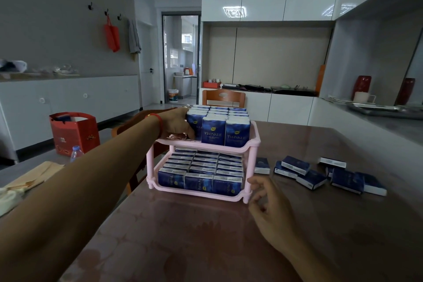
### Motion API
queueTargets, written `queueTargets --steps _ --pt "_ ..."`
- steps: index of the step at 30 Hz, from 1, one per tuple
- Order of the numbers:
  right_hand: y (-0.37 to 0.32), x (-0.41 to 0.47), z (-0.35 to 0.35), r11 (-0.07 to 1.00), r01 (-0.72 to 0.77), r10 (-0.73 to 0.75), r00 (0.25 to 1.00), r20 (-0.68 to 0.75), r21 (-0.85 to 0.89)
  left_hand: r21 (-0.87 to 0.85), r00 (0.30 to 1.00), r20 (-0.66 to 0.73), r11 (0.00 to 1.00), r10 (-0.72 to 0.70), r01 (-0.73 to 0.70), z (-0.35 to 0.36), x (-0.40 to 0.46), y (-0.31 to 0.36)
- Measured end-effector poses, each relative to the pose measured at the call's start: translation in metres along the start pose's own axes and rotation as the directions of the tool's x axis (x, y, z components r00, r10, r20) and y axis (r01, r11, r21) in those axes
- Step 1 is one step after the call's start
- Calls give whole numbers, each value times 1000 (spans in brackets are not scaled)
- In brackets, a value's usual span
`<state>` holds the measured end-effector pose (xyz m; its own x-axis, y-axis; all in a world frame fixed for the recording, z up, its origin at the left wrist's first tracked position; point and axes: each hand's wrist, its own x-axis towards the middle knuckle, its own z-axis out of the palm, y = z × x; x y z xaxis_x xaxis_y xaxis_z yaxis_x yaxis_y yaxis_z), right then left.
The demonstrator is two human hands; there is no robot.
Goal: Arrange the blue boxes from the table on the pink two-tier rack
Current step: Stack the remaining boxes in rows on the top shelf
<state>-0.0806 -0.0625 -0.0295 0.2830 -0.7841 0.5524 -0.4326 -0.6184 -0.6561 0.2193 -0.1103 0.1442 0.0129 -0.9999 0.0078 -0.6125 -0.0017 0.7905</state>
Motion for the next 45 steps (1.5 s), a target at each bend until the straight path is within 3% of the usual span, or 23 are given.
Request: queueTargets --steps 6,9,11,13,14,15,16,18,21,24,27,29,32,35,39,42,45 --pt "-2 1 -7 998 -56 56 998 -10 7 13 999 19 999 -45 44 -10 -6 -1" --pt "1 5 -12 989 -147 146 988 -43 -20 20 977 -212 1000 4 0 -3 -22 6" --pt "6 8 -14 975 -220 217 972 -85 -27 190 864 -470 977 181 -101 11 -42 11" --pt "10 12 -17 959 -284 279 951 -135 -18 349 634 -650 905 419 -241 36 -69 12" --pt "13 14 -19 949 -314 307 938 -160 -15 368 536 -680 866 500 -339 51 -83 13" --pt "16 16 -22 940 -342 334 924 -187 -10 349 484 -682 825 548 -444 70 -97 16" --pt "19 17 -25 929 -370 360 908 -215 -9 295 480 -664 791 573 -536 92 -109 18" --pt "31 22 -34 915 -402 371 877 -305 -44 110 599 -561 768 572 -630 140 -122 24" --pt "53 33 -57 838 -480 366 847 -387 -258 -164 829 -262 823 495 -543 203 -108 23" --pt "85 38 -85 693 -467 418 881 -220 -549 -288 923 -65 879 378 -380 242 -74 19" --pt "111 34 -96 651 -349 387 917 -101 -674 -286 948 -4 908 318 -306 265 -53 14" --pt "120 34 -94 672 -331 326 935 -136 -663 -263 957 -10 922 291 -284 273 -49 9" --pt "124 36 -97 673 -379 349 920 -179 -635 -231 959 -11 932 283 -278 275 -45 2" --pt "115 35 -106 770 -403 386 912 -143 -495 -232 957 -21 930 288 -285 275 -45 -2" --pt "74 23 -115 944 -154 155 988 -19 -290 -308 964 -57 914 261 -266 277 -46 0" --pt "39 13 -112 985 -23 45 991 127 -170 -477 976 -26 855 217 -203 276 -47 2" --pt "22 12 -104 996 -1 27 952 306 -86 -522 964 -81 813 254 -258 275 -49 -2"
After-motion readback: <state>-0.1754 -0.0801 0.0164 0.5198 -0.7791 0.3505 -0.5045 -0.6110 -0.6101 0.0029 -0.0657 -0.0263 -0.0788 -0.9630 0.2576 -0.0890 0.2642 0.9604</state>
